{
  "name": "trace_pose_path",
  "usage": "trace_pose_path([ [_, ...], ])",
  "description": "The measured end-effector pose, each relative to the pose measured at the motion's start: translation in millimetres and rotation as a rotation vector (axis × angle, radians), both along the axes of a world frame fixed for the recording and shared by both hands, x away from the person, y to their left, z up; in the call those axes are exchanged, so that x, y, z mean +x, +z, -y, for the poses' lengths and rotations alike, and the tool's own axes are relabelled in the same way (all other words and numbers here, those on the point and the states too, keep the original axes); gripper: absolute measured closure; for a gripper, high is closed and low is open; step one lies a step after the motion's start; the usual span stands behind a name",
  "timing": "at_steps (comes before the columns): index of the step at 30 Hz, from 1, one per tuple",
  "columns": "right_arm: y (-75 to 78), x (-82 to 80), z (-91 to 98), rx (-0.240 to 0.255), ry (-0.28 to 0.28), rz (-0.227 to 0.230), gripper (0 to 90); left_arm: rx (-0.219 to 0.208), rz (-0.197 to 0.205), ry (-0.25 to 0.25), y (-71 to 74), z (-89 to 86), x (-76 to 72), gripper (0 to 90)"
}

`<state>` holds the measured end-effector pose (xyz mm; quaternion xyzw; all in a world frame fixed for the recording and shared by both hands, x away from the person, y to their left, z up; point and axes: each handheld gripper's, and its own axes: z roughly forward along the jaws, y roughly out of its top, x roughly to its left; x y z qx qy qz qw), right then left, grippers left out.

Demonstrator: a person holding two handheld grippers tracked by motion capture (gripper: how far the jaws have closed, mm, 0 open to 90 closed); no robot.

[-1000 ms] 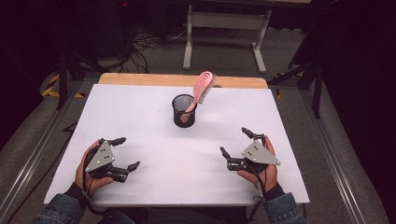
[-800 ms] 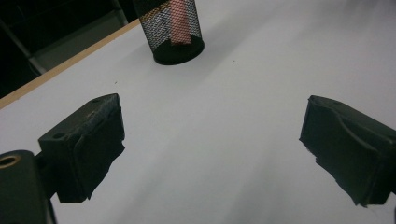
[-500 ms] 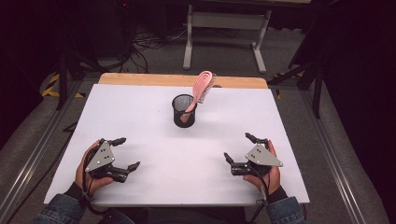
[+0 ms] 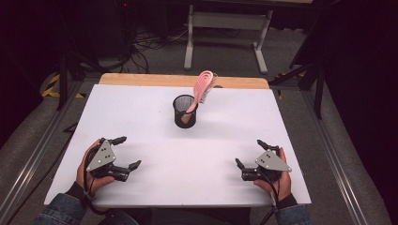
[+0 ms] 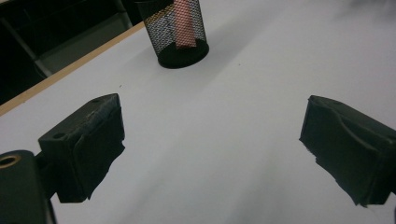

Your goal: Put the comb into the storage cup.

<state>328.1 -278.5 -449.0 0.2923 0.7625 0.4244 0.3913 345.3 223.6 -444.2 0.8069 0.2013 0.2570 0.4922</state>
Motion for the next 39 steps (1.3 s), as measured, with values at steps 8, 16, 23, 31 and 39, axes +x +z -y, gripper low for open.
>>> trace_pose_path([
  [8, -0.8, 0.0, -0.3, 0.014, 0.015, 0.001, 2.6, 0.002, 0.001, -0.002, 0.2, -0.6, -1.2, 7.1],
  [16, -1.1, 2.2, 1.0, 0.040, 0.011, -0.001, 2.6, 0.003, -0.001, -0.002, -0.8, -1.6, -1.1, 7.1],
  [23, 1.0, -0.4, -1.0, 0.039, -0.008, 0.024, 2.8, -0.006, 0.003, -0.005, 0.2, -1.9, -2.5, 6.8],
  [31, 1.8, -0.6, -1.1, 0.035, -0.022, 0.037, 2.8, -0.005, -0.007, -0.002, -0.5, -1.8, -0.9, 6.8],
  [39, 2.9, -0.2, 0.8, 0.040, -0.047, 0.050, 3.2, -0.006, -0.006, -0.001, -0.5, -1.7, 0.1, 6.8],
])
